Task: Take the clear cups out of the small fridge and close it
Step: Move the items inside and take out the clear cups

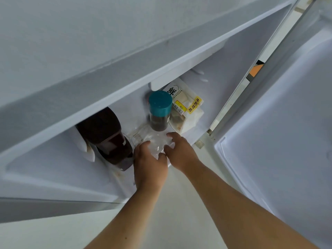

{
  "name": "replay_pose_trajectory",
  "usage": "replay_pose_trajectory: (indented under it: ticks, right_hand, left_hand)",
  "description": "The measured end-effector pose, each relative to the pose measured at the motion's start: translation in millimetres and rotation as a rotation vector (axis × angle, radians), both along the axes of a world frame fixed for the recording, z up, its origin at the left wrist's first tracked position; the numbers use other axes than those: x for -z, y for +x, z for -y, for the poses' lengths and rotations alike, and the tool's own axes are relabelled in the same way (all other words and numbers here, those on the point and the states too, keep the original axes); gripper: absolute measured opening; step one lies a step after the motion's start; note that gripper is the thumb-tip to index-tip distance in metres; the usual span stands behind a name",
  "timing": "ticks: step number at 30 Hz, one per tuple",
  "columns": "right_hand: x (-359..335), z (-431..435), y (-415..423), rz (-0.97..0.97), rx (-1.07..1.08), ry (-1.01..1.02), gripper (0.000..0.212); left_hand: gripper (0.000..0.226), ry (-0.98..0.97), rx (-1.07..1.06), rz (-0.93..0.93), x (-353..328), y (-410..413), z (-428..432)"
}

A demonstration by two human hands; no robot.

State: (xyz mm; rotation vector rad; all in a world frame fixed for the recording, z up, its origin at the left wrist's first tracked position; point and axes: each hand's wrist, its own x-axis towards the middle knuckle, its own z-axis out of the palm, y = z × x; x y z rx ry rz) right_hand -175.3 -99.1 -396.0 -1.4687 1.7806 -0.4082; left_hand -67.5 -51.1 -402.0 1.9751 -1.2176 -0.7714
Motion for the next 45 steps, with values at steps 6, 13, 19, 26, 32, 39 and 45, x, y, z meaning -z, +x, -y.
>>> replay_pose_trajectory:
  ticks: [6, 13, 19, 26, 32, 39, 45]
  right_hand:
    - [8.4, 7.6, 4.0, 0.122, 0.097, 0.013, 0.038]
    - [7.1, 12.2, -9.7, 0.143, 0.161, 0.017, 0.04]
    - [4.8, 10.4, -25.0, 0.048, 0.15, -0.013, 0.043]
    - [-6.7, -9.1, -14.7, -0.038, 0.094, -0.211, 0.028]
    - [-3.5, -21.3, -13.4, -0.011, 0.005, -0.163, 0.024]
    - [-2.5, -30.7, -18.7, 0.041, -0.009, -0.143, 0.03]
    - [-18.5, -26.6, -20.3, 0.237, 0.124, -0.136, 0.034]
  left_hand:
    - [0.053, 0.141, 0.027, -0.046, 3.6, 3.0, 2.3]
    - [0.048, 0.146, 0.116, -0.192, 4.6, 0.6, 8.9]
    - [0.045, 0.12, 0.071, -0.159, -3.0, -3.1, 0.0]
    - [0.064, 0.027, -0.033, -0.085, -15.6, -5.0, -28.0]
    - [0.073, 0.137, -0.038, -0.108, -18.0, -6.9, -7.8]
    - [0.065, 0.06, -0.053, -0.278, -19.9, -2.0, 7.4]
    - [0.041, -0.092, -0.104, -0.43, -26.2, -6.6, -31.5]
